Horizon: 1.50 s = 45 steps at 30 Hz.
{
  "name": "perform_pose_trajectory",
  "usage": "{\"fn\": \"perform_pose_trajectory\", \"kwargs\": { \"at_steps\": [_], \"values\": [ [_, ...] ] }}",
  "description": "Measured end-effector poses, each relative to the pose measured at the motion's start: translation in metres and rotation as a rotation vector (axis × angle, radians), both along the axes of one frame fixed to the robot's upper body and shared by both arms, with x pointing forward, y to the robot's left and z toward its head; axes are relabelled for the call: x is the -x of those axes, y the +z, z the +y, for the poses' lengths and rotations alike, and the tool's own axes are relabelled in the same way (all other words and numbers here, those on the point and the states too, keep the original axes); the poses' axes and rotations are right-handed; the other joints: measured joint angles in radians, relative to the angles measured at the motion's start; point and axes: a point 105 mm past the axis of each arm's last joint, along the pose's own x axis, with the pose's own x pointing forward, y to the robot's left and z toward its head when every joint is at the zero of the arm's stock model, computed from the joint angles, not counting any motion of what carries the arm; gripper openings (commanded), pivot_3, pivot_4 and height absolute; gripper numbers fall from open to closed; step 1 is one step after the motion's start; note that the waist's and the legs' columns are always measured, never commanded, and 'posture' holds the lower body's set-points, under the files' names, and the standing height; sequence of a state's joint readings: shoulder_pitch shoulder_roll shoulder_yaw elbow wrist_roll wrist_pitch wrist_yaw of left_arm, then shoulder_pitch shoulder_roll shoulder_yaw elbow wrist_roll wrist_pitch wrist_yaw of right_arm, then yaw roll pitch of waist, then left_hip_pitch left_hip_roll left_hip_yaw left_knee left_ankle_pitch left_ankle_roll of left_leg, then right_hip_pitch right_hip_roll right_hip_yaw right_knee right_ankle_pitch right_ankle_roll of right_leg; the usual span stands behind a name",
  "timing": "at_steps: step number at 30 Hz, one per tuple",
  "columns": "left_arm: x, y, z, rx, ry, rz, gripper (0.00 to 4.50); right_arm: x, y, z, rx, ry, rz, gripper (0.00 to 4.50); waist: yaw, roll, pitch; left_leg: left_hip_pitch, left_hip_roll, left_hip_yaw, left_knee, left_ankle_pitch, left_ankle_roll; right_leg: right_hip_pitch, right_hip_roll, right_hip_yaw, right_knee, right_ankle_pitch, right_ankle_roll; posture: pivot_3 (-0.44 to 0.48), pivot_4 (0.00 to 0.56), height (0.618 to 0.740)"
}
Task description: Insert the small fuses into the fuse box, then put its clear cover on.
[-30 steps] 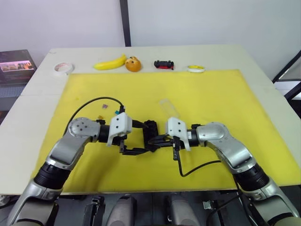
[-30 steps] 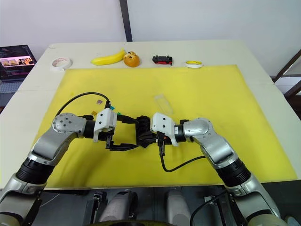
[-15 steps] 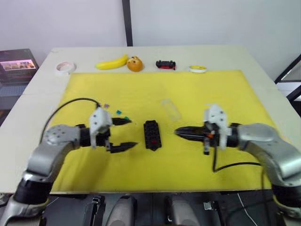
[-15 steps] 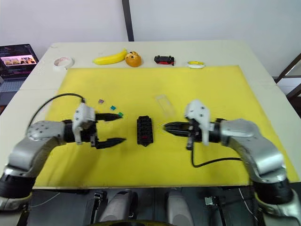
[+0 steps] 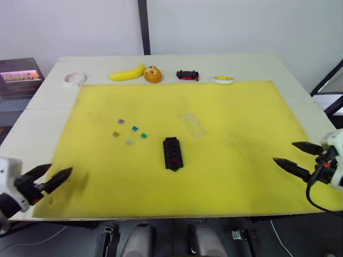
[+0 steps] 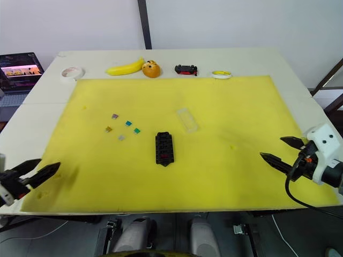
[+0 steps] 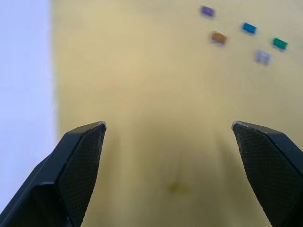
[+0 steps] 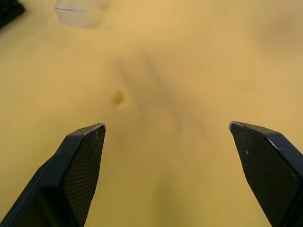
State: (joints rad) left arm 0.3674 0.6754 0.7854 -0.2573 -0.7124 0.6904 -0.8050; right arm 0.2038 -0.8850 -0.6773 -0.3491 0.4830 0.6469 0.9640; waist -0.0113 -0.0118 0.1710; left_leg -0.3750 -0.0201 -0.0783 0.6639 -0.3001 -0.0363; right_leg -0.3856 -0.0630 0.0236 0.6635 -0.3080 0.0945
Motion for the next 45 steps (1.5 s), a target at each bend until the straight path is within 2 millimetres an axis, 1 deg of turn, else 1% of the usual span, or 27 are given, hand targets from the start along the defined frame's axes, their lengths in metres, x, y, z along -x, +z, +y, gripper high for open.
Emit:
{"fn": "perform_pose_trajectory", "kwargs": {
  "at_steps": [3,5,7,9,10,11,14,18,19,23,25,27,32,37,39,45],
  "values": [
    [0.007,-0.005,-0.002,0.026,-0.013,0.032,4.5,-0.001,0.001,0.001,0.004,0.006,-0.011,4.48,-0.001,0.0,0.0,0.002,0.0,0.0,0.0,0.0,0.0,0.002,-0.001,0.001,-0.001,0.0,0.0,0.0,0.15,0.74],
    [0.006,-0.003,-0.011,0.056,-0.044,0.039,4.5,-0.006,0.003,0.007,-0.001,0.024,-0.021,4.48,0.0,0.0,0.0,0.002,0.0,0.0,0.0,0.0,0.0,0.002,-0.001,0.001,-0.001,0.0,0.0,0.0,0.15,0.74],
    [-0.001,0.005,-0.034,0.124,-0.117,0.033,4.5,-0.014,0.008,0.026,-0.014,0.088,-0.041,4.48,-0.001,0.0,0.0,0.002,0.0,0.0,0.0,0.0,0.0,0.002,-0.002,0.002,-0.001,0.0,0.0,0.0,0.15,0.74],
    [-0.009,0.017,-0.062,0.196,-0.215,0.023,4.5,-0.02,0.013,0.053,-0.027,0.185,-0.054,4.48,-0.002,0.001,0.0,0.001,0.001,0.0,0.0,0.0,0.0,0.0,-0.002,0.002,-0.001,0.0,0.0,0.0,0.15,0.74],
    [-0.013,0.022,-0.074,0.226,-0.251,0.022,4.5,-0.021,0.015,0.067,-0.031,0.235,-0.059,4.48,-0.003,0.001,0.0,0.0,0.001,0.0,-0.001,0.0,0.0,-0.001,-0.002,0.002,0.0,0.0,0.0,0.0,0.15,0.74],
    [-0.017,0.026,-0.081,0.258,-0.268,0.024,4.5,-0.022,0.016,0.08,-0.035,0.28,-0.058,4.48,-0.003,0.001,0.0,0.0,0.001,0.0,-0.001,0.0,0.0,-0.002,-0.001,0.002,0.0,0.0,0.0,0.0,0.15,0.74],
    [-0.028,0.032,-0.093,0.354,-0.274,0.052,4.5,-0.022,0.019,0.118,-0.056,0.403,-0.055,4.48,-0.004,0.001,0.0,-0.001,0.001,-0.001,-0.001,0.0,0.0,-0.003,-0.001,0.002,0.0,0.0,0.0,0.0,0.15,0.74],
    [-0.042,0.034,-0.1,0.479,-0.263,0.097,4.5,-0.022,0.03,0.165,-0.128,0.551,-0.079,4.48,-0.003,0.001,0.0,-0.001,0.001,-0.001,-0.001,0.0,0.0,-0.004,-0.001,0.002,0.001,0.0,0.0,0.0,0.15,0.74],
    [-0.045,0.034,-0.101,0.507,-0.258,0.107,4.5,-0.021,0.031,0.174,-0.133,0.581,-0.08,4.48,-0.002,0.001,0.0,-0.001,0.001,-0.001,-0.001,0.0,0.0,-0.004,-0.001,0.002,0.001,0.0,0.0,0.0,0.15,0.74],
    [-0.053,0.025,-0.101,0.571,-0.217,0.16,4.5,-0.026,0.036,0.195,-0.142,0.629,-0.089,4.48,-0.002,0.0,0.0,-0.002,-0.001,-0.001,-0.001,0.0,-0.001,-0.005,-0.002,0.002,0.0,0.0,0.0,0.0,0.15,0.74],
    [-0.056,0.021,-0.103,0.615,-0.202,0.181,4.5,-0.026,0.034,0.201,-0.141,0.645,-0.082,4.48,-0.002,0.0,0.0,-0.003,0.0,-0.001,-0.001,0.0,-0.001,-0.006,-0.002,0.002,0.0,0.0,0.0,0.0,0.15,0.74],
    [-0.057,0.018,-0.103,0.639,-0.187,0.195,4.5,-0.026,0.032,0.205,-0.135,0.657,-0.076,4.48,-0.002,0.0,0.0,-0.003,0.0,-0.001,-0.001,0.0,-0.001,-0.006,-0.002,0.002,0.0,0.0,0.0,0.0,0.15,0.74],
    [-0.061,0.022,-0.099,0.684,-0.149,0.156,4.5,-0.026,0.03,0.212,-0.127,0.679,-0.072,4.48,-0.003,0.0,0.0,-0.005,0.0,-0.001,-0.001,0.001,-0.002,-0.008,-0.002,0.002,0.001,0.0,0.0,0.0,0.15,0.74],
    [-0.073,0.015,-0.085,0.756,-0.05,0.141,4.5,-0.027,0.037,0.218,-0.125,0.703,-0.102,4.48,-0.002,0.0,0.0,-0.005,-0.001,-0.001,-0.001,0.001,-0.002,-0.008,-0.001,0.002,0.001,0.0,0.0,0.0,0.15,0.74],
    [-0.076,0.013,-0.086,0.776,-0.049,0.145,4.5,-0.028,0.037,0.221,-0.125,0.711,-0.106,4.48,-0.002,0.0,0.0,-0.005,-0.001,-0.001,-0.001,0.001,-0.002,-0.008,-0.001,0.002,0.001,0.0,0.0,0.0,0.15,0.74],
    [-0.095,0.008,-0.1,0.83,-0.079,0.179,4.5,-0.028,0.035,0.235,-0.115,0.767,-0.1,4.48,-0.001,0.0,0.0,-0.008,-0.001,-0.002,-0.001,0.001,-0.003,-0.01,-0.001,0.001,0.001,0.0,0.0,0.0,0.15,0.74]
  ]
}}
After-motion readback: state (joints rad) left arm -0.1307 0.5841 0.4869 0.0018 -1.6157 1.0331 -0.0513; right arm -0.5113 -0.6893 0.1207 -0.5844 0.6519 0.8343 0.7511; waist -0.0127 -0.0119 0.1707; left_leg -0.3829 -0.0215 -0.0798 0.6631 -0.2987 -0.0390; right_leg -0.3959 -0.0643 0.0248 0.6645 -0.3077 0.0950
